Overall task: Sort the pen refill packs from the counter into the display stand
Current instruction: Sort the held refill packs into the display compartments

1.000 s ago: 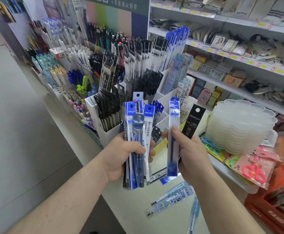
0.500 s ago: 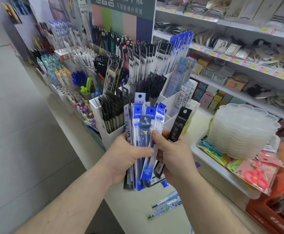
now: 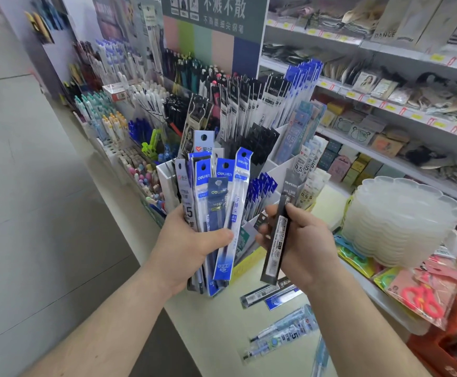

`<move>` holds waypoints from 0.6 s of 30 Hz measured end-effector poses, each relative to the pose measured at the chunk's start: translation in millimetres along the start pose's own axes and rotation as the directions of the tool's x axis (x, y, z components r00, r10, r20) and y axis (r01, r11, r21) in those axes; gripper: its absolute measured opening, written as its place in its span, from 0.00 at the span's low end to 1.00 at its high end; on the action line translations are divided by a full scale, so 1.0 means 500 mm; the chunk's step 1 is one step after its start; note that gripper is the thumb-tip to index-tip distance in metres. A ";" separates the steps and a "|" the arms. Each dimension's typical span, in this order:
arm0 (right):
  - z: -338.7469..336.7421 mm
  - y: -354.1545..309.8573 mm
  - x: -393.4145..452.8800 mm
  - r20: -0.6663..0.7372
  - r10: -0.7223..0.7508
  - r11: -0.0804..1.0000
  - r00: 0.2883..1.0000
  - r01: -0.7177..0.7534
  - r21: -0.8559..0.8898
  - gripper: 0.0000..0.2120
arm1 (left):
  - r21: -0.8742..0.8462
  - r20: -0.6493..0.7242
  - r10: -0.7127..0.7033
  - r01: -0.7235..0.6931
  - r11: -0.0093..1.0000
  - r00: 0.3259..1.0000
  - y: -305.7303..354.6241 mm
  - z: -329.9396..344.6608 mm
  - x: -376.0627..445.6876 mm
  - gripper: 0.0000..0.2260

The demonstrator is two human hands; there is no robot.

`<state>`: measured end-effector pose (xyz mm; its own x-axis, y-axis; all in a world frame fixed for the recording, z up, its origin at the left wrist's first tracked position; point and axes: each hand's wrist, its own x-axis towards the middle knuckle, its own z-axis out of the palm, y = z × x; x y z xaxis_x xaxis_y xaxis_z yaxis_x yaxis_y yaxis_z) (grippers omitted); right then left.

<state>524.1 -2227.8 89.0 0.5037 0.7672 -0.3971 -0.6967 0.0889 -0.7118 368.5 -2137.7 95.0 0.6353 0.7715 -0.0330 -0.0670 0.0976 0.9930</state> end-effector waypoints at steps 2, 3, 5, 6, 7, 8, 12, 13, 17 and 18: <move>0.001 -0.004 0.003 -0.002 -0.013 1.000 1.000 0.013 0.015 0.16 | 0.010 -0.027 0.040 -0.040 0.999 0.999 0.007 -0.008 -0.002 0.15; 0.001 -0.008 0.004 0.011 0.004 0.999 1.000 -0.004 0.046 0.15 | 0.008 -0.042 0.049 -0.049 0.999 0.998 0.010 -0.013 -0.002 0.15; -0.001 -0.014 0.006 0.047 0.055 0.993 0.997 -0.060 0.104 0.15 | 0.014 -0.067 0.053 -0.052 0.999 0.996 0.012 -0.018 -0.003 0.14; -0.002 -0.015 0.006 0.072 0.082 0.989 0.994 -0.090 0.114 0.17 | 0.018 -0.072 0.053 -0.051 0.999 0.996 0.012 -0.019 -0.003 0.14; -0.004 -0.015 0.007 0.105 0.104 0.987 0.989 -0.116 0.113 0.18 | 0.021 -0.072 0.053 -0.051 0.998 0.996 0.012 -0.019 -0.003 0.14; -0.006 -0.013 0.007 0.140 0.118 0.985 0.983 -0.133 0.107 0.18 | 0.022 -0.070 0.051 -0.050 0.999 0.996 0.011 -0.018 -0.003 0.14; -0.017 -0.008 0.007 0.203 0.055 0.997 0.978 -0.064 0.038 0.16 | 0.031 -0.070 0.034 -0.032 0.999 0.997 0.006 -0.018 -0.005 0.16; -0.022 -0.008 0.007 0.170 0.025 1.000 0.985 -0.026 0.004 0.19 | 0.034 -0.071 0.038 -0.035 0.999 0.997 0.006 -0.019 -0.006 0.16; -0.040 -0.019 0.013 -0.100 -0.196 0.917 0.975 0.147 -0.370 0.20 | 0.017 -0.118 0.063 -0.062 0.998 0.991 0.008 -0.021 -0.006 0.15; -0.045 -0.024 0.021 -0.137 -0.264 0.861 0.955 0.169 -0.480 0.18 | 0.011 -0.146 0.070 -0.069 0.998 0.987 0.008 -0.021 -0.007 0.15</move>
<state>549.5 -2235.3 80.4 0.7348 0.6218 -0.2710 -0.2699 -0.0986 -0.9578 358.1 -2133.3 98.0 0.5102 0.8598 0.0200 -0.1017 0.0372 0.9941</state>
